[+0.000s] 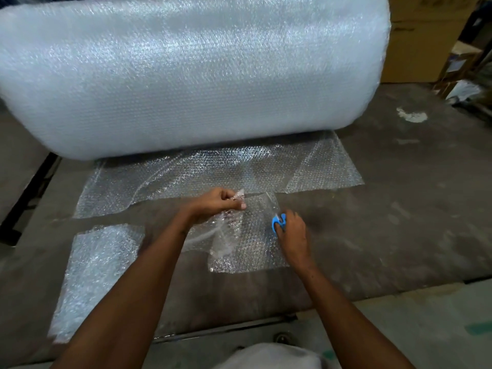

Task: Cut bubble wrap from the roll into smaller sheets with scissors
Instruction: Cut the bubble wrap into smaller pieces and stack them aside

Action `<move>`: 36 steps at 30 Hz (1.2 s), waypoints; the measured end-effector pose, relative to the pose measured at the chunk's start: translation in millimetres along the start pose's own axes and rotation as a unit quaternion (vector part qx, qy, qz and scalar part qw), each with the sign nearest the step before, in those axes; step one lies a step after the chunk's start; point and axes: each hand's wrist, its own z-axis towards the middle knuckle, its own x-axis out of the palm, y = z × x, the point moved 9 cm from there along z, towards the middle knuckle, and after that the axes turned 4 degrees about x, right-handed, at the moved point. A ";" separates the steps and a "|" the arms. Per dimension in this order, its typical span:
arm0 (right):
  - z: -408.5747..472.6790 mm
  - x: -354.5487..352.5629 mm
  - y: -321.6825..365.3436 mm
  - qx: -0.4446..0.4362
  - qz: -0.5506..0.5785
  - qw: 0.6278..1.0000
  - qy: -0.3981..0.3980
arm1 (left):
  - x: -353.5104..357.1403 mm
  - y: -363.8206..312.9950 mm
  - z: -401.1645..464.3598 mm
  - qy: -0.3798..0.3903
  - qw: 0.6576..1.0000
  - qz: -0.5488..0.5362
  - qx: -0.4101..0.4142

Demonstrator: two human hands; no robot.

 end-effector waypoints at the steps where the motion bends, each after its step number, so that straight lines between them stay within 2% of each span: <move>1: 2.8 -6.1 -8.3 0.012 0.002 1.000 -0.007 | 7.2 -3.1 6.1 0.011 1.000 -0.002 0.000; 7: 15.5 -39.5 -58.8 0.042 -0.044 0.998 -0.030 | 39.4 -19.0 38.8 0.080 0.992 0.100 -0.018; 11: 17.4 -55.4 -79.2 0.051 -0.075 0.995 -0.029 | 48.5 -22.6 62.5 0.070 0.982 0.173 -0.040; 14: 17.0 -61.2 -90.6 0.055 -0.060 0.996 -0.021 | 53.3 -20.8 79.4 0.071 0.962 0.257 -0.058; 16: 16.7 -63.8 -95.2 0.058 -0.042 0.997 -0.015 | 56.4 -13.7 89.5 0.069 0.956 0.277 -0.073; 18: 17.3 -62.9 -97.6 0.055 -0.049 0.997 -0.013 | 61.5 -6.9 95.7 0.065 0.961 0.253 -0.086; 22: 22.2 -56.8 -97.2 0.026 -0.144 0.989 0.020 | 69.7 -3.5 98.4 0.031 0.982 0.153 -0.105; 25: 24.2 -56.5 -79.9 -0.010 -0.197 0.980 0.026 | 73.4 1.8 97.5 0.033 0.986 0.087 -0.137; 27: 26.1 -58.5 -55.3 -0.013 -0.094 0.994 0.051 | 74.7 5.4 95.2 0.050 0.985 0.076 -0.147; 28: 26.3 -52.1 -44.4 0.015 0.009 0.993 0.114 | 74.3 6.9 94.7 0.050 0.986 0.072 -0.141; 29: 22.7 -42.6 -31.7 0.062 0.133 0.969 0.198 | 72.3 6.5 94.1 0.041 0.988 0.070 -0.128; 30: 15.2 -29.6 -19.1 0.109 0.245 0.921 0.281 | 70.1 5.9 92.7 0.022 0.991 0.063 -0.112; 31: 6.7 -20.1 -8.5 0.131 0.321 0.876 0.335 | 67.1 4.6 90.3 0.002 0.994 0.056 -0.095; 32: 0.6 -15.1 1.5 0.122 0.366 0.847 0.367 | 61.7 4.5 87.6 -0.021 0.995 0.049 -0.079; 34: -1.3 -18.6 10.0 0.077 0.389 0.845 0.360 | 49.5 5.9 79.2 -0.054 0.995 0.042 -0.070; 36: 5.3 -18.8 10.5 0.050 0.412 0.848 0.329 | 38.4 12.1 67.0 -0.025 0.994 0.067 -0.086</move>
